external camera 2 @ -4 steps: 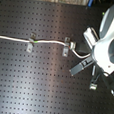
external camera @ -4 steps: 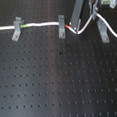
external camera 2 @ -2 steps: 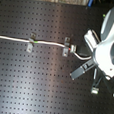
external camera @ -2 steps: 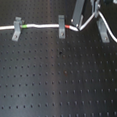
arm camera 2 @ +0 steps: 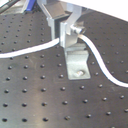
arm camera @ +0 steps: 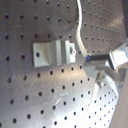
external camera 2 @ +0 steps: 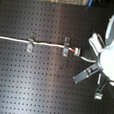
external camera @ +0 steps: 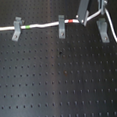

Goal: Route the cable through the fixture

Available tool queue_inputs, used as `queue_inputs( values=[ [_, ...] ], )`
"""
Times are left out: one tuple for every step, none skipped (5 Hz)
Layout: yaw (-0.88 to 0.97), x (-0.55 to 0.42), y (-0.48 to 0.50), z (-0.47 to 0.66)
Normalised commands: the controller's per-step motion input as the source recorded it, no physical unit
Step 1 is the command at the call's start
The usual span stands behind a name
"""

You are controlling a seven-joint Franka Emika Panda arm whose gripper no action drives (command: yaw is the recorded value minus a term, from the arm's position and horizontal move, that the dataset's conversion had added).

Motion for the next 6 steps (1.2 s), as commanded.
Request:
queue_inputs(
  values=[
    [-0.29,0.316,0.112,0.0],
    [-0.44,0.24,0.096,0.0],
    [-0.54,0.097,0.108,0.18],
    [-0.08,-0.153,0.112,0.37],
    [0.6,-0.325,0.091,0.26],
    [0.75,-0.225,0.12,0.21]
  ],
)
